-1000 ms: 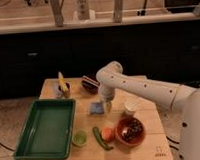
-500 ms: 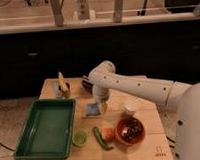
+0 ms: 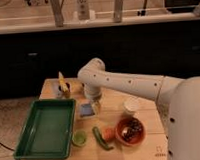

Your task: Wipe tray with sponge

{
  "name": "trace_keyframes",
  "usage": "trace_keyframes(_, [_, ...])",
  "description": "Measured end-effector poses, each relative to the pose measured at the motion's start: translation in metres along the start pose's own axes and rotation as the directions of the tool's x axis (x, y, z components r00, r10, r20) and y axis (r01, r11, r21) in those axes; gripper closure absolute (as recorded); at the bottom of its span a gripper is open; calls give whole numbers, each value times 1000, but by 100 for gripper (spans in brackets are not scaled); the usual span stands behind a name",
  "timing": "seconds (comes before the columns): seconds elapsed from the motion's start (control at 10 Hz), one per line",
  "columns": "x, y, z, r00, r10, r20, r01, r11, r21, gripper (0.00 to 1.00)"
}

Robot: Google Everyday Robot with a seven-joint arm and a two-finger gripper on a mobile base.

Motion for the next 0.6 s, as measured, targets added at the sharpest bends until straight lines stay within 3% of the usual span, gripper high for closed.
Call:
trace_keyframes(0.3, [-46, -14, 2, 998, -60, -17, 60, 998, -14, 98])
trace_keyframes(0.6, [-65, -22, 7, 994, -107, -33, 106, 994, -19, 98])
